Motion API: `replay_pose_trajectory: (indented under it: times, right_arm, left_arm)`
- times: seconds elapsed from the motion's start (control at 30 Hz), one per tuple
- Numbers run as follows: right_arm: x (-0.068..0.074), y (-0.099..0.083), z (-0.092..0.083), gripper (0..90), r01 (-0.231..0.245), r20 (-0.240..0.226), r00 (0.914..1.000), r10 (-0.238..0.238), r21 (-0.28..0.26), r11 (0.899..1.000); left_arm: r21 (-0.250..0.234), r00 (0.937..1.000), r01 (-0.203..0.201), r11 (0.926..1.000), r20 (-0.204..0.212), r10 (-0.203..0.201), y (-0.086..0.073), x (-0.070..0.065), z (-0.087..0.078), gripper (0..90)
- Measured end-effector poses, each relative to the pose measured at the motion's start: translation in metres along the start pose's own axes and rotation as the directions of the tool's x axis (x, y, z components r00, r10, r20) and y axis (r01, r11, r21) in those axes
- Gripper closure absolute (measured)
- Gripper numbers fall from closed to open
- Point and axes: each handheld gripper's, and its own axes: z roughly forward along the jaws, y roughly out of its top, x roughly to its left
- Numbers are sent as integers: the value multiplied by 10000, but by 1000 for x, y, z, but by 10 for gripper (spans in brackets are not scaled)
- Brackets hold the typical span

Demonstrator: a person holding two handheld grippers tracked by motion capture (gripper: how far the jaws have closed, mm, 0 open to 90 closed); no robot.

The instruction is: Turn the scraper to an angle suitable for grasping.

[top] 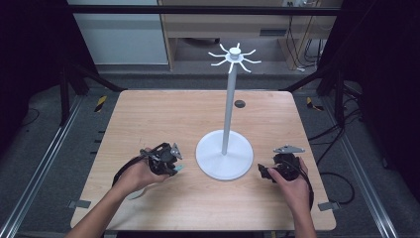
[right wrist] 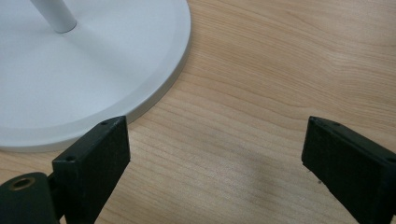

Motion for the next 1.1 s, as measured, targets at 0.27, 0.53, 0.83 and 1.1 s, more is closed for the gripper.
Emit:
replay_pose_trajectory:
  times: [0.27,0.53,0.83,1.1]
  right_arm:
    - [0,0,0,83,34,14,10000,-34,2,10000]
    - [0,0,0,83,21,8,10000,-21,23,10000]
    - [0,0,0,82,55,10,10000,-55,33,10000]
    - [1,0,1,83,41,-32,10000,-41,85,10000]
  left_arm:
    - [-539,9994,309,9981,-120,-316,-7,3,-13,740]
    - [-1274,9962,792,9887,-252,-830,-18,12,-35,741]
    - [-1933,9904,1257,9730,-323,-1344,-29,21,-53,741]
    - [-2531,9854,1486,9560,-430,-1645,-32,28,-74,742]
